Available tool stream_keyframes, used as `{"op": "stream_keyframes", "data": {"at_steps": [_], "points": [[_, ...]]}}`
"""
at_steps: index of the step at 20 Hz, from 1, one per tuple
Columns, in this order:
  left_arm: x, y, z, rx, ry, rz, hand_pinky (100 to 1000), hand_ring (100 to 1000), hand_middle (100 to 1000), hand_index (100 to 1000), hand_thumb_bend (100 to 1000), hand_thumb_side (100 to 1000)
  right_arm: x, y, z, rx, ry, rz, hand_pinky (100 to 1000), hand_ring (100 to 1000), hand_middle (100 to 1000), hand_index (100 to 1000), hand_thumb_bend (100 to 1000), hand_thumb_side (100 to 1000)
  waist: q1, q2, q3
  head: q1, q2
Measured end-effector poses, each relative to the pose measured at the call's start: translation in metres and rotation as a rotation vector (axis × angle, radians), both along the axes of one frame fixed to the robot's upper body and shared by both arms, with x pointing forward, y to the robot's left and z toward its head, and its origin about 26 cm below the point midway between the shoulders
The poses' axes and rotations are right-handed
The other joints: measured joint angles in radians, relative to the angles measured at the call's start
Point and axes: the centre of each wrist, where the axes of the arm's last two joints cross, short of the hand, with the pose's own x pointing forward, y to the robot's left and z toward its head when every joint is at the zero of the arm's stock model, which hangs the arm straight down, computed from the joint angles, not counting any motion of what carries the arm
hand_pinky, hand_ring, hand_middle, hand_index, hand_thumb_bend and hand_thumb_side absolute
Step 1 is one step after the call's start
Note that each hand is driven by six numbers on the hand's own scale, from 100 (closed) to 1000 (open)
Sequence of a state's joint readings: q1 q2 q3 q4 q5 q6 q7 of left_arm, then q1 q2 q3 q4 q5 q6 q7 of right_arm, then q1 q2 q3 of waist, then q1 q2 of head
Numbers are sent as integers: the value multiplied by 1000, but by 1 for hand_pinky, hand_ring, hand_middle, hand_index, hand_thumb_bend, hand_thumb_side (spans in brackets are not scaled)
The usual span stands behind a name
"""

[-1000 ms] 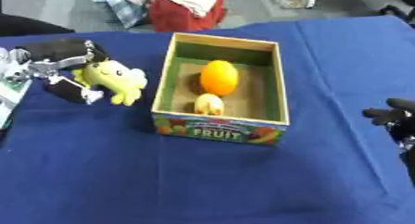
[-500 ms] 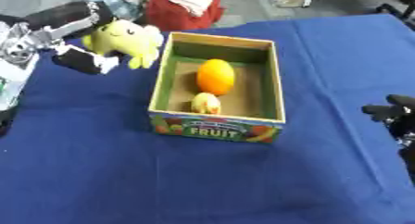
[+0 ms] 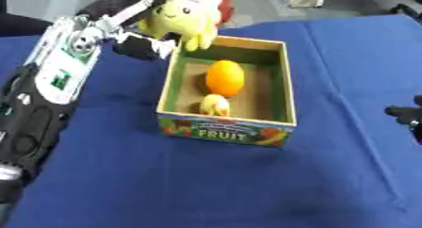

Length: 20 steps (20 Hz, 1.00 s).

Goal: Pick up objects on the table and place them in the box.

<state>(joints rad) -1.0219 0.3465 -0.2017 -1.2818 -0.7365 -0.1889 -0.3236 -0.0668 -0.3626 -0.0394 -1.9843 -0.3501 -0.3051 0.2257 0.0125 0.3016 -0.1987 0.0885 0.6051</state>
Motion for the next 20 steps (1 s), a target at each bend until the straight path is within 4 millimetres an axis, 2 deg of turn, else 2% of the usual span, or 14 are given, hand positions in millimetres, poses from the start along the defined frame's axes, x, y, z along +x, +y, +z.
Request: {"op": "stream_keyframes", "data": {"at_steps": [7, 10, 16, 17, 18, 19, 20], "points": [[11, -22, -27, 43, -43, 39, 514, 527, 495, 609, 100, 244, 5, 3, 9, 7, -21, 52, 957, 788, 593, 832, 100, 1000, 0, 12, -23, 64, -14], [16, -26, -38, 67, -40, 49, 524, 536, 503, 651, 100, 268, 6, 5, 10, 2, -19, 67, 957, 788, 592, 832, 100, 1000, 3, 18, -30, 72, -18], [20, -31, -50, 109, -42, 56, 524, 536, 503, 651, 100, 268, 7, 7, 12, -4, -17, 78, 957, 788, 592, 832, 100, 1000, 6, 22, -31, 76, -21], [21, -32, -51, 112, -41, 56, 594, 617, 611, 870, 100, 542, 7, 7, 12, -4, -16, 79, 958, 788, 591, 832, 100, 1000, 7, 22, -31, 76, -21], [21, -32, -53, 122, -39, 54, 598, 623, 620, 878, 100, 558, 7, 7, 12, -4, -15, 78, 958, 788, 591, 832, 100, 1000, 9, 22, -31, 72, -21], [21, -33, -57, 144, -33, 49, 651, 700, 708, 937, 100, 650, 7, 7, 12, -4, -13, 77, 959, 788, 591, 833, 100, 1000, 12, 22, -29, 65, -21], [20, -35, -61, 171, -27, 41, 651, 701, 719, 945, 100, 660, 7, 6, 12, -2, -10, 75, 959, 788, 591, 833, 100, 1000, 15, 22, -27, 57, -21]]}}
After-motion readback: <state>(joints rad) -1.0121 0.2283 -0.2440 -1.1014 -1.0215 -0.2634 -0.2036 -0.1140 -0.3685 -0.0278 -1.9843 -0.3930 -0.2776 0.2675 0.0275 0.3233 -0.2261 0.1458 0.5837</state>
